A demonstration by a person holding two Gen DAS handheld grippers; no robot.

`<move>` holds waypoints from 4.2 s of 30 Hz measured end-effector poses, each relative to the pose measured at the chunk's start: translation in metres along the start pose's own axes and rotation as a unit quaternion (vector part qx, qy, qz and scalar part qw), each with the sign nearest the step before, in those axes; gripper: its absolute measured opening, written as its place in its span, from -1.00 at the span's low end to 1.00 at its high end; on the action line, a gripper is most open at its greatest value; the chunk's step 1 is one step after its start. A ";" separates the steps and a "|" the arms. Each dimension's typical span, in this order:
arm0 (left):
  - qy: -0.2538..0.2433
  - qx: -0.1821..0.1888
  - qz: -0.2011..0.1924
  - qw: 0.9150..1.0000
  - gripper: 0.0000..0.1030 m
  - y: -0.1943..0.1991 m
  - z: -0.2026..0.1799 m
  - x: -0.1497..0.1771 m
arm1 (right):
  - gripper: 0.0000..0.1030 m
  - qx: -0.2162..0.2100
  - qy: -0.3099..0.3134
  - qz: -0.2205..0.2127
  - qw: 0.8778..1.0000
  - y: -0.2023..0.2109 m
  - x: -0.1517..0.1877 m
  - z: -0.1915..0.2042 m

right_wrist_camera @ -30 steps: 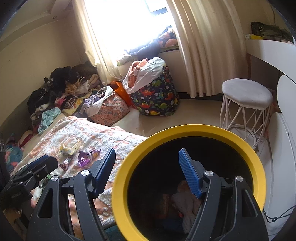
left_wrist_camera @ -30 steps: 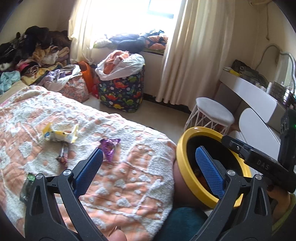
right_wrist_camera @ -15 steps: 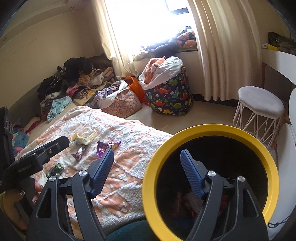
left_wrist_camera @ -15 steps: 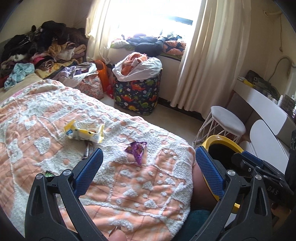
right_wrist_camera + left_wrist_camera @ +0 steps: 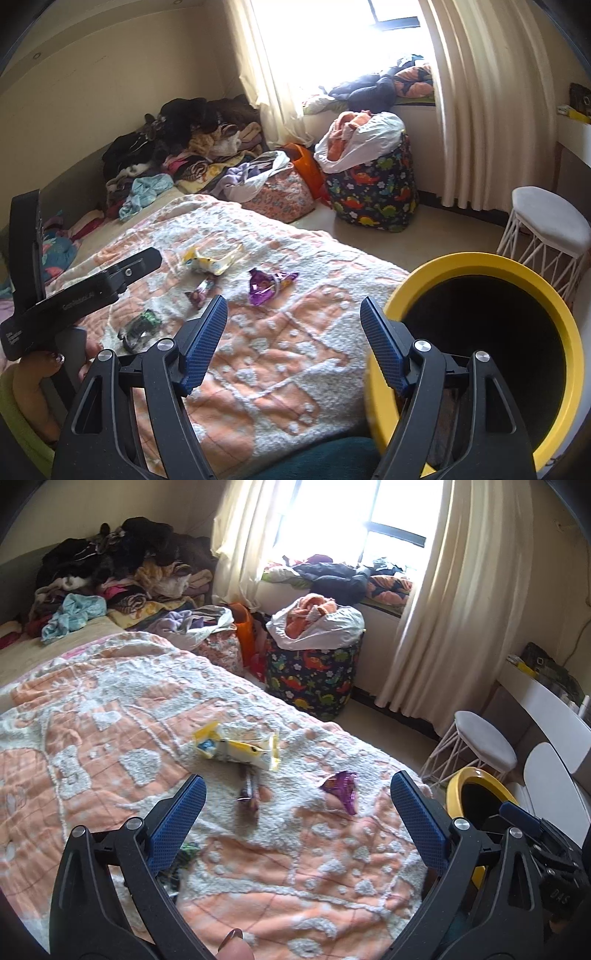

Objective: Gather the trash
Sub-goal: 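Move both tools back over the bed toward the black packet, then grasp the black-green packet with the left tool while the right tool grasps the brown chocolate wrapper, then carry the black packet and chocolate wrapper over the yellow-rimmed bin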

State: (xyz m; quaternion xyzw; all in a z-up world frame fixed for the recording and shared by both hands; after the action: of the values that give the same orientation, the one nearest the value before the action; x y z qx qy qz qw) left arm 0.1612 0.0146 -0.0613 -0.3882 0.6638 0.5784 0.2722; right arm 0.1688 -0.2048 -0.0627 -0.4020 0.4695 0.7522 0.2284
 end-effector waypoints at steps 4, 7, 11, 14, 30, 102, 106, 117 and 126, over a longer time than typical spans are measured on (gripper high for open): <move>0.011 -0.015 -0.001 1.000 0.79 0.002 0.019 0.000 | 0.40 -0.011 0.012 0.009 1.000 -0.007 0.001 0.018; 0.014 -0.025 -0.001 1.000 0.79 0.004 0.033 0.001 | 0.39 -0.017 0.022 0.015 0.999 -0.014 0.000 0.031; 0.023 -0.036 0.003 0.999 0.79 0.005 0.049 0.003 | 0.39 -0.030 0.031 0.022 0.999 -0.025 -0.002 0.045; 0.026 -0.043 0.002 0.999 0.79 0.008 0.060 0.005 | 0.40 -0.036 0.040 0.029 0.998 -0.033 -0.002 0.055; 0.061 -0.052 0.064 0.995 0.46 -0.001 0.114 0.042 | 0.39 -0.061 0.055 0.077 0.994 -0.094 -0.009 0.093; -0.007 0.063 0.064 0.996 -0.66 0.002 0.004 0.040 | -0.66 -0.051 -0.018 0.073 0.996 -0.041 0.016 0.010; -0.019 0.073 0.064 0.995 -0.66 0.003 -0.012 0.039 | -0.66 -0.041 -0.034 0.062 0.997 -0.033 0.014 -0.007; -0.061 0.114 0.061 0.990 -0.66 0.002 -0.073 0.037 | -0.66 0.005 -0.071 0.041 0.997 -0.011 0.012 -0.062; -0.091 0.137 0.060 0.985 -0.66 0.003 -0.107 0.038 | -0.67 0.040 -0.104 0.026 0.993 0.003 0.011 -0.104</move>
State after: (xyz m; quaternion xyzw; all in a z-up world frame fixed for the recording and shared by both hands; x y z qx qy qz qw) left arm 0.1469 -0.0980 -0.0705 -0.2523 0.7316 0.5302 0.3465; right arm 0.2009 -0.2988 -0.0952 -0.2995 0.4831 0.7764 0.2721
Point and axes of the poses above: each gripper's, at about its wrist camera, not at the fingertips, and y roughly against the way its jaws point, z to its left, x to its underside, the point moved 4 cm from there along -y, roughly the way its jaws point, and after that the axes turned 2 degrees about -x, right-handed, at the moved point
